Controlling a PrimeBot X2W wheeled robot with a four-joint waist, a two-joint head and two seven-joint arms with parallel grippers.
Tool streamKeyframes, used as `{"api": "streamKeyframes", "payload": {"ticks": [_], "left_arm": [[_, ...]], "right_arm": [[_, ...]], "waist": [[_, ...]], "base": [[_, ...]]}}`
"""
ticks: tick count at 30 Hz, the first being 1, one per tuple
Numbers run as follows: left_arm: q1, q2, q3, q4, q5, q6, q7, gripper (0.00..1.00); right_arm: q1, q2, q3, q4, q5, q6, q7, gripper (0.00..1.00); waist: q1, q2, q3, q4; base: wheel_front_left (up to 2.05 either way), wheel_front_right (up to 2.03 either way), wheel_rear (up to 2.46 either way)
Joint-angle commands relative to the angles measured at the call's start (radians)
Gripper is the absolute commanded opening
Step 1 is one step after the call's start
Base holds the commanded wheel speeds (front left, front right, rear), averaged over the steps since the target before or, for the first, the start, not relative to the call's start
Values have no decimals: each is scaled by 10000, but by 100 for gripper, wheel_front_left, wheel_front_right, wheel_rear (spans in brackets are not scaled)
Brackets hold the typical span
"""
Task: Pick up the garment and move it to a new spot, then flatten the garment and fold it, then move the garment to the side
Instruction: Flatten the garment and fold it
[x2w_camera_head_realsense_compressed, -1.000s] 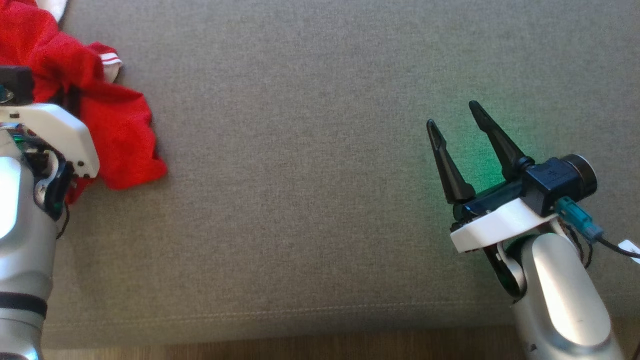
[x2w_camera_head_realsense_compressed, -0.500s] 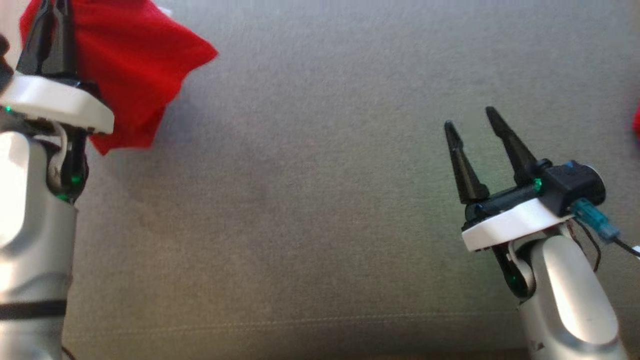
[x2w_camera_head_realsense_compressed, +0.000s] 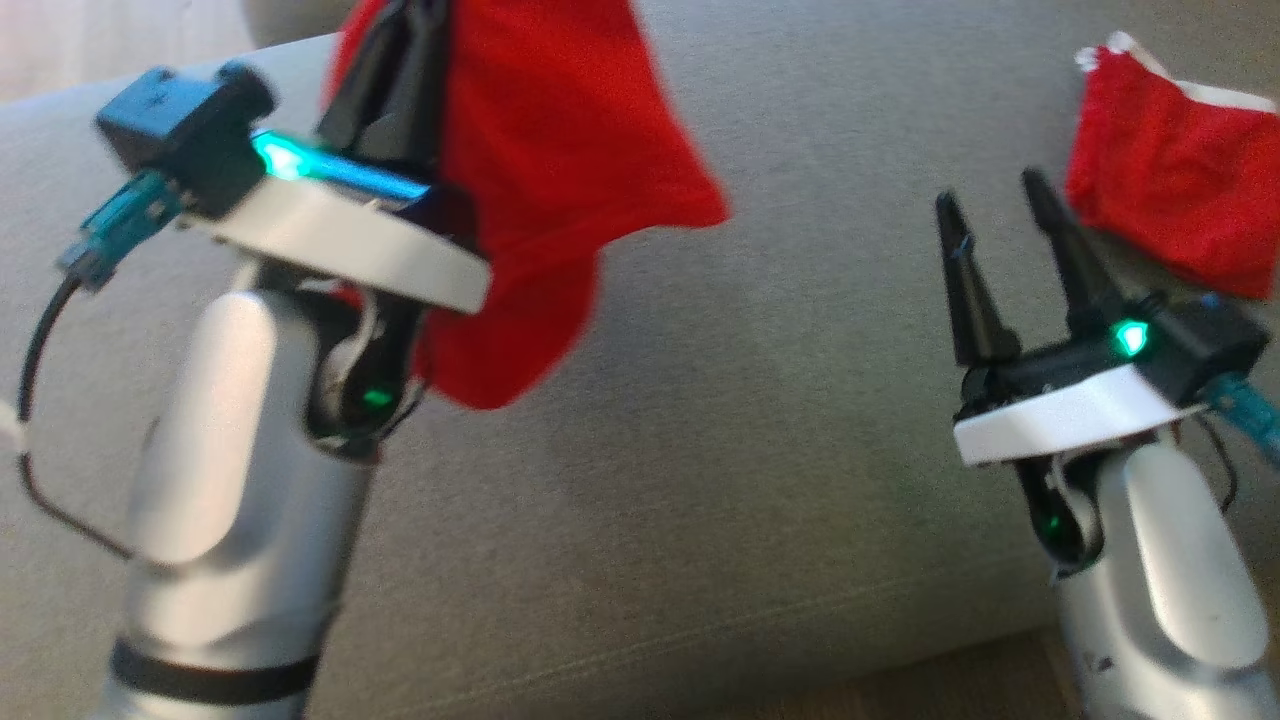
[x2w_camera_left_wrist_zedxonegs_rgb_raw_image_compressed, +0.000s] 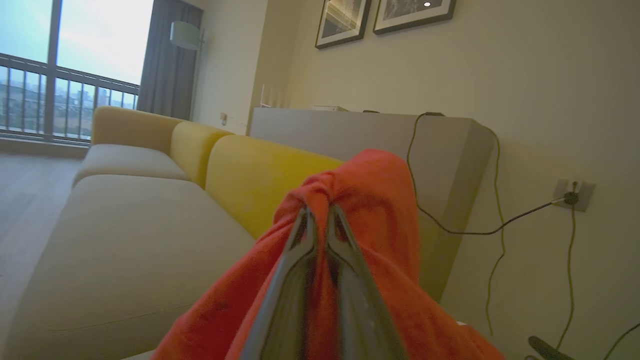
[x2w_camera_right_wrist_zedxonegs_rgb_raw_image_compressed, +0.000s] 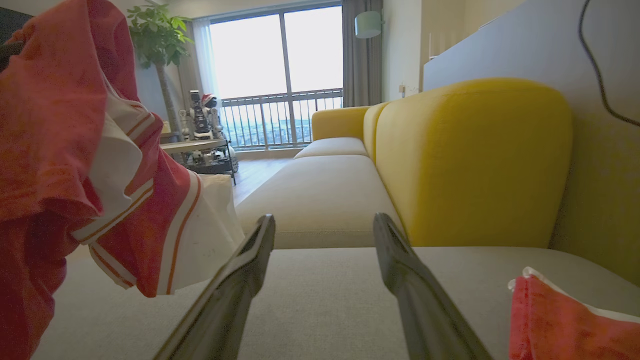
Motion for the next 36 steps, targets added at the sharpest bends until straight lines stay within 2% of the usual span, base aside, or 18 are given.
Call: {"api": "streamKeyframes", "payload": {"ticks": [1,4,7,10,13,16,17,19,20,25,29,33,36], "left_arm": [[-869,-173,160,-443,-279,25,80,0],[-1124,-648,-164,-533,-1352,32,117,0],[-1224,-769,-321,-577,-2567,319,-147,0],[-1053,-761,-511,121,-2660,704,-241,0],[-632,-227,-444,1632,-2272,1092,-103,0],[-253,333,-391,3129,-1983,1222,-132,0],[-139,462,-403,3592,-1960,1207,-82,18],[2,721,-402,4369,-1810,1240,-198,95],[49,857,-473,4752,-1685,1246,-198,100],[5,1141,-417,5931,-1407,1341,-908,100],[-54,1248,-247,6196,-1316,1368,-1569,100],[216,1344,70,5607,-1214,1244,-1940,100],[799,1409,387,4441,-774,1265,-1993,100]], "right_arm": [[-612,66,129,-587,202,-4,-87,100],[-742,66,70,-817,316,-4,-89,100],[-775,66,-16,-938,385,-4,-89,100],[-727,66,-110,-938,446,-4,-90,100],[-684,66,-54,-862,486,-4,-90,100],[-668,66,-13,-831,465,-4,-90,100],[-665,66,-16,-824,447,-4,-90,100],[-667,66,-16,-789,378,-4,-90,100],[-673,66,-8,-762,342,-4,-91,100],[-629,66,85,-574,191,-4,-91,100],[-486,66,241,-253,65,-4,-91,100],[-299,66,382,291,86,-4,-57,100],[-142,66,328,771,-47,-4,31,100]], "waist": [[1,0,22,-607],[1,0,73,-1029],[1,0,146,-1325],[1,0,226,-1439],[1,0,321,-1492],[1,0,402,-1410],[1,0,414,-1355],[1,0,419,-1213],[1,0,403,-1126],[1,0,264,-623],[1,0,22,-174],[1,0,-303,259],[1,0,-547,590]], "base": [[0,0,0],[0,0,0],[0,0,0],[0,0,0],[0,0,0],[0,0,0],[0,0,0],[0,0,0],[0,0,0],[0,0,0],[0,0,0],[0,0,0],[0,0,0]]}}
